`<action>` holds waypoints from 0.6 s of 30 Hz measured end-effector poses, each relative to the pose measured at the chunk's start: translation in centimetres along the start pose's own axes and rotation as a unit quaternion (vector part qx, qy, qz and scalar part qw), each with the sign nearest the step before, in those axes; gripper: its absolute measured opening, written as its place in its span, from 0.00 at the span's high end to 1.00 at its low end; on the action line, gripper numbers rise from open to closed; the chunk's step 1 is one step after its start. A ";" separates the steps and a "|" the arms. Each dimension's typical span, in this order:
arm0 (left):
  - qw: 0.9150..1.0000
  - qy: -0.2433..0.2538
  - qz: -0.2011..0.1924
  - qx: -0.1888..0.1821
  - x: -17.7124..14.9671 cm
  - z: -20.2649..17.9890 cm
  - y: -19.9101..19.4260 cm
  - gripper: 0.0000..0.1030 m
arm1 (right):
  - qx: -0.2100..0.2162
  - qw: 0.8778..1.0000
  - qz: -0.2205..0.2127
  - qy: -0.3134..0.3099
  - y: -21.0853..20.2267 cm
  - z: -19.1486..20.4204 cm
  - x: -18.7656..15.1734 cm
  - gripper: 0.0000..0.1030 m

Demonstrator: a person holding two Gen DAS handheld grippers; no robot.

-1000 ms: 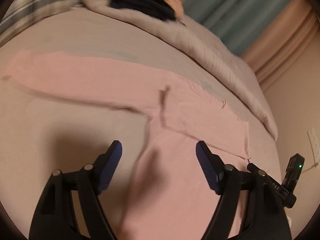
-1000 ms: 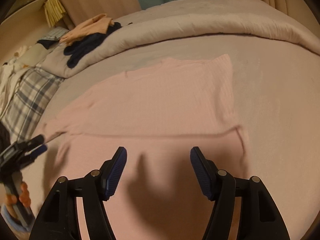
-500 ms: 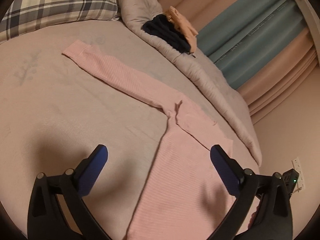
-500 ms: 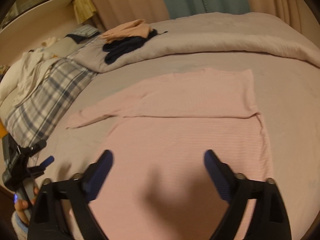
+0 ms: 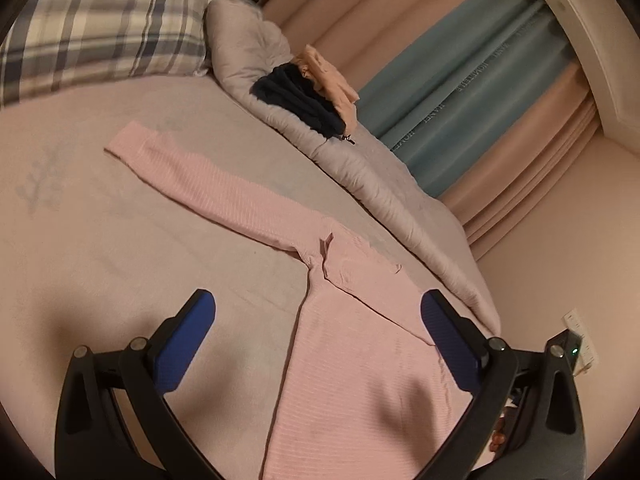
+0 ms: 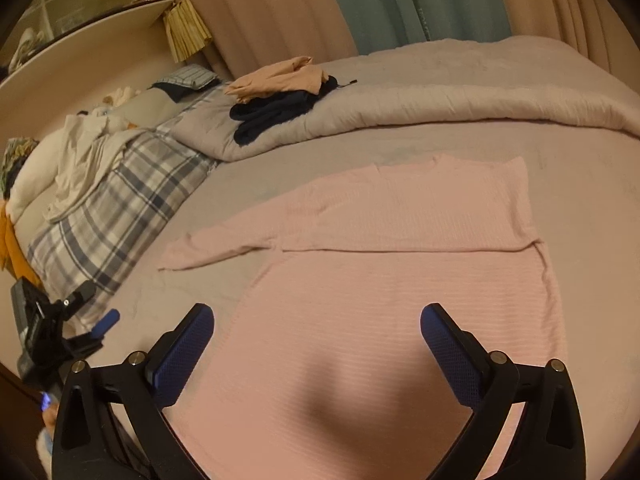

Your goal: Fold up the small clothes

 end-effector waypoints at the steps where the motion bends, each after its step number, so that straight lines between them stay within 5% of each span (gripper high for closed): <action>1: 1.000 -0.009 0.005 -0.005 0.0 0.6 0.4 0.00 | 0.004 1.000 0.004 0.003 0.3 0.1 -0.1 0.01; 9: 0.993 -0.107 0.040 0.010 1.7 8.3 3.6 0.00 | 0.043 0.999 0.031 -0.007 2.0 1.3 -0.7 0.01; 14: 0.977 -0.215 0.002 0.002 6.4 13.8 4.6 0.00 | 0.037 0.999 0.040 0.003 3.4 0.1 -0.6 0.01; 18: 0.970 -0.244 -0.007 -0.001 10.1 16.0 6.5 0.00 | 0.035 0.998 0.051 0.012 4.2 -1.0 -0.7 0.01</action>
Point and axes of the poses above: each gripper's, at about its wrist camera, not at the fingertips, and y roughly the way its jaws point, z to its left, x to its top, the point moved 8 cm from there along y, roughly the way its jaws point, and after that the axes turned 3 degrees about -y, right-handed, at the moved point
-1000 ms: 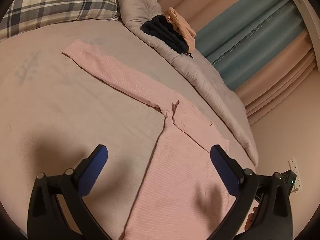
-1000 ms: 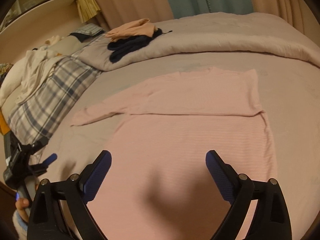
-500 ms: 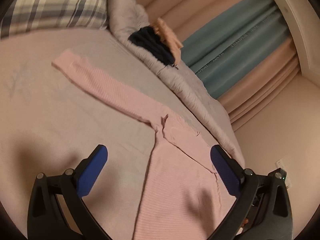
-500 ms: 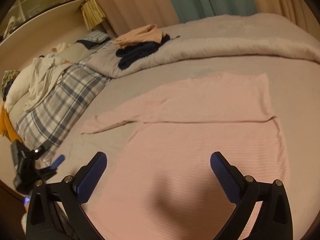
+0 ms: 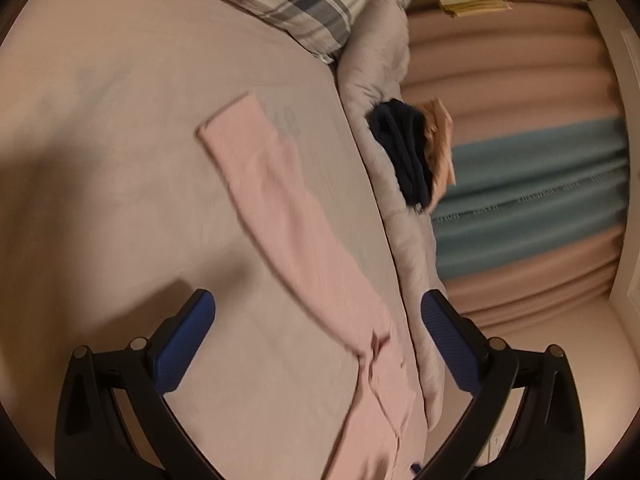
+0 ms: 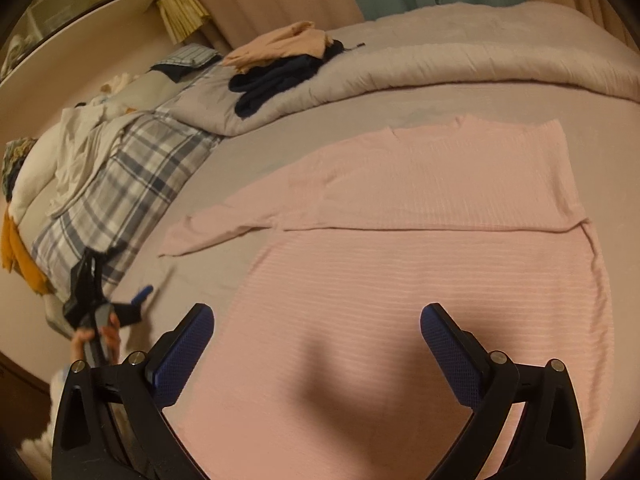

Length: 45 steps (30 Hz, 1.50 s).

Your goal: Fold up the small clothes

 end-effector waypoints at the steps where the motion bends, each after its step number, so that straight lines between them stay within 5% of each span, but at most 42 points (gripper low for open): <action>1: 1.000 0.000 0.002 0.006 0.6 0.0 0.5 0.00 | -0.004 1.000 0.001 0.002 0.2 -0.3 0.0 0.01; 14: 1.000 -0.005 -0.002 0.022 6.6 0.7 5.6 0.00 | -0.016 1.000 0.013 0.018 1.2 -2.1 -0.2 0.01; 23: 0.999 0.032 -0.011 0.040 7.0 0.1 7.0 0.02 | -0.024 0.999 0.023 0.011 1.9 -2.3 -0.5 0.01; 26: 0.996 0.048 -0.011 0.074 6.6 0.4 7.4 0.34 | -0.021 0.999 0.024 0.009 2.2 -2.1 -0.6 0.01; 27: 0.995 0.041 -0.011 0.094 6.4 1.0 7.4 0.58 | -0.018 0.999 0.026 0.005 2.4 -1.9 -0.6 0.01; 28: 0.994 0.032 -0.009 0.102 6.3 1.4 7.4 0.70 | -0.013 0.999 0.030 -0.002 2.7 -1.6 -0.4 0.01; 31: 0.993 0.046 -0.016 0.104 5.5 1.3 7.0 0.71 | -0.015 0.999 0.032 -0.023 4.0 -0.8 0.9 0.03; 33: 0.993 0.074 -0.024 0.093 5.0 0.0 6.6 0.82 | -0.020 0.999 0.020 -0.036 5.1 -0.5 2.3 0.11; 35: 0.993 0.098 -0.029 0.065 4.6 -1.9 6.1 0.83 | -0.016 0.999 0.022 -0.029 6.9 -0.4 3.7 0.30; 36: 0.993 0.107 -0.029 0.043 4.3 -3.1 5.8 0.83 | -0.016 0.999 0.027 -0.018 7.9 -0.5 4.3 0.48; 37: 0.992 0.119 -0.029 0.026 4.0 -4.3 5.6 0.88 | -0.015 0.999 0.032 -0.006 8.8 -0.6 4.7 0.53; 45: 0.976 0.215 0.013 -0.029 -0.7 -12.5 6.2 0.93 | 0.003 0.998 0.061 0.010 15.2 0.9 5.7 0.60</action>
Point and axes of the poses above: each gripper's, at about its wrist camera, not at the fingertips, and y roughly the way its jaws point, z to its left, x to its top, the point moved 8 cm from there along y, roughly the way its jaws point, and after that the axes turned 3 degrees about -y, right-handed, at the moved point
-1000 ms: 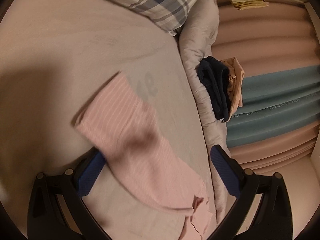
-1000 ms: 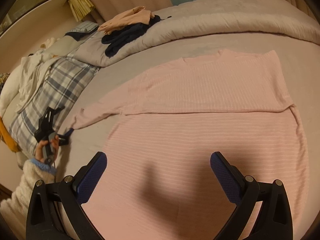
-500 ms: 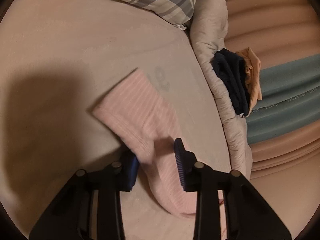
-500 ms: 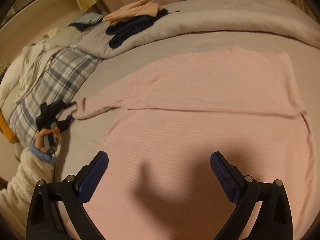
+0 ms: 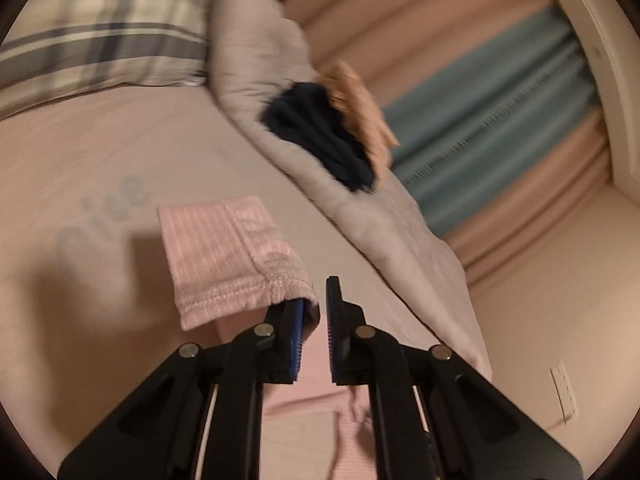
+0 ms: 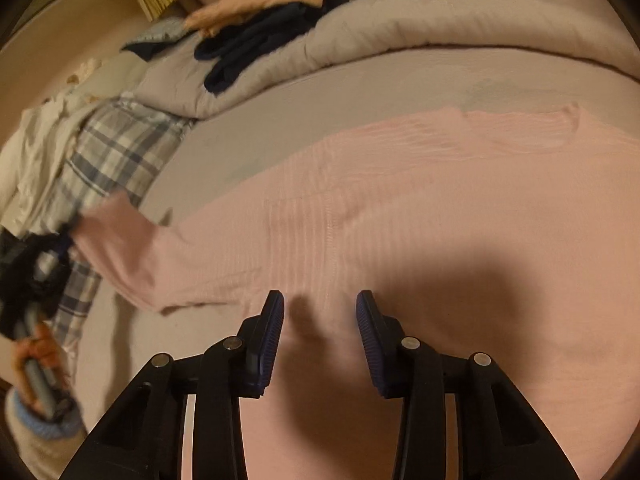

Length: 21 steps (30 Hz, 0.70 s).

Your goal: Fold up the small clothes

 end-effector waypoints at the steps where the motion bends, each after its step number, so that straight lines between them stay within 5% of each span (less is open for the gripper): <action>1: 1.000 0.007 0.008 -0.010 -0.4 -1.2 0.4 0.94 | -0.004 1.000 0.003 -0.005 0.5 0.1 -0.1 0.60; 6: 0.997 0.049 0.038 -0.038 -2.9 -6.5 2.3 0.94 | 0.006 1.000 0.019 -0.017 0.3 0.1 0.5 0.60; 11: 0.988 0.123 0.085 -0.038 -7.9 -12.6 5.9 0.94 | 0.108 0.987 -0.032 0.117 -4.5 -3.3 1.5 0.51; 17: 0.955 0.246 0.162 -0.016 -18.8 -18.5 12.8 0.93 | 0.117 0.961 -0.095 0.232 -10.3 -11.9 0.7 0.46; 21: 0.936 0.255 0.240 -0.013 -25.7 -18.8 17.9 0.89 | 0.100 0.958 -0.083 0.255 -10.9 -14.7 -0.8 0.46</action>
Point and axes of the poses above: each gripper's, at about its wrist camera, not at the fingertips, and y roughly the way its jaws point, z to its left, x to its top, the point moved 8 cm from there along y, roughly the way its jaws point, and after that the axes turned 3 degrees about -y, right-handed, at the moved point
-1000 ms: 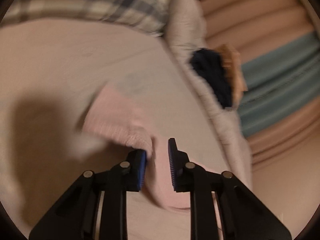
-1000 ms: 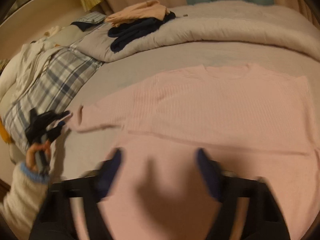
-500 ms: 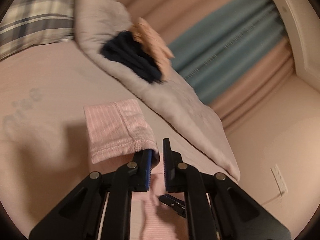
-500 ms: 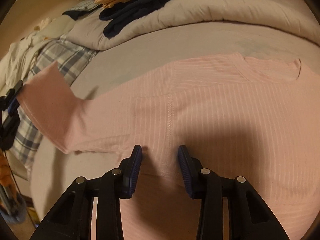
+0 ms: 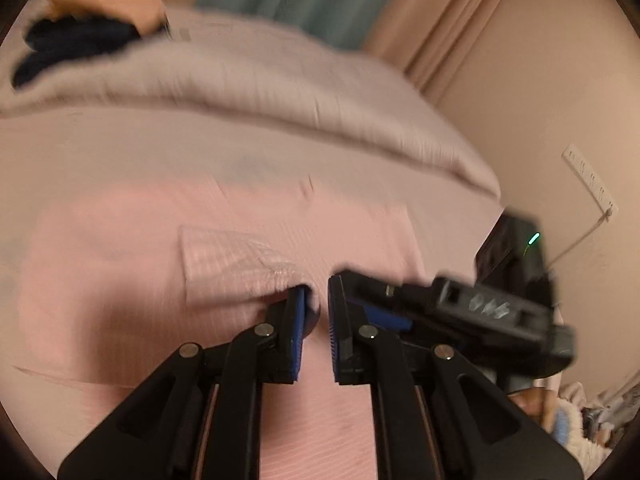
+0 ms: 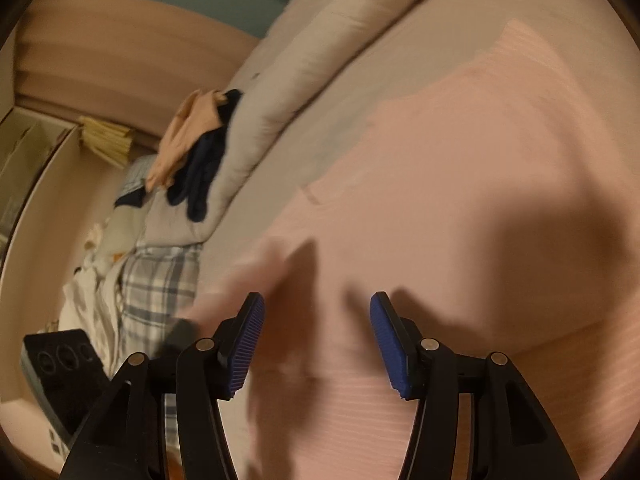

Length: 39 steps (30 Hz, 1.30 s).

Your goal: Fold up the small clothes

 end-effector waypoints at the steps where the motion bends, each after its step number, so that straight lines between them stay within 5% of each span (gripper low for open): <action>1: 0.999 -0.016 0.023 -0.015 -0.9 -0.2 1.6 0.79 | -0.003 1.000 -0.002 0.004 0.1 -0.2 0.0 0.46; 2: 0.999 -0.026 0.039 -0.028 -1.4 -0.3 2.5 0.69 | -0.004 1.000 -0.006 0.008 0.1 -0.5 0.3 0.46; 3: 0.998 -0.029 0.054 -0.034 -2.0 -0.5 3.1 0.41 | -0.006 1.000 -0.010 0.010 -0.1 -0.7 0.3 0.46; 4: 0.997 -0.027 0.065 -0.034 -2.5 -0.8 3.5 0.22 | -0.011 1.000 -0.015 0.011 -0.4 -1.1 0.5 0.46; 9: 0.997 0.042 0.065 0.001 -3.2 -1.2 2.1 0.20 | -0.037 0.999 -0.018 -0.019 -0.2 -0.5 0.6 0.46; 15: 0.999 0.009 0.021 -0.028 -4.3 1.5 -3.4 0.13 | -0.077 0.988 -0.007 -0.134 0.8 2.5 -0.6 0.46; 19: 0.999 -0.030 -0.006 -0.011 -4.8 4.9 -5.7 0.13 | -0.118 0.955 0.000 -0.271 1.9 5.7 -2.5 0.46; 23: 0.996 -0.082 -0.024 -0.001 -5.7 8.7 -7.6 0.13 | -0.155 0.894 0.006 -0.420 4.2 9.1 -4.8 0.46; 29: 0.990 -0.140 -0.029 0.006 -7.5 12.6 -9.4 0.13 | -0.183 0.839 0.055 -0.510 8.5 10.2 -6.7 0.46; 30: 0.989 -0.145 -0.029 0.007 -7.6 13.0 -9.7 0.13 | -0.196 0.830 0.055 -0.519 9.0 9.9 -6.7 0.52; 31: 0.988 -0.150 -0.030 0.007 -7.6 13.1 -9.6 0.13 | -0.212 0.824 0.055 -0.523 9.4 9.6 -6.4 0.69; 32: 0.988 -0.153 -0.031 0.006 -7.6 13.2 -9.6 0.13 | -0.216 0.829 0.059 -0.512 9.6 9.1 -5.9 0.79; 34: 0.988 -0.153 -0.030 0.002 -7.3 13.2 -9.4 0.13 | -0.183 0.860 0.056 -0.474 9.2 8.9 -5.0 0.86; 39: 0.991 -0.133 -0.009 0.028 -7.8 13.4 -8.8 0.13 | -0.098 0.933 0.001 -0.345 5.7 8.5 -1.4 0.90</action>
Point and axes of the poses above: each gripper's, at about its wrist camera, not at the fingertips, and y roughly the way its jaws point, z to its left, x to its top, the point moved 8 cm from there along y, roughly the way its jaws point, and after that the axes turned 3 degrees about -y, right-handed, at the moved point
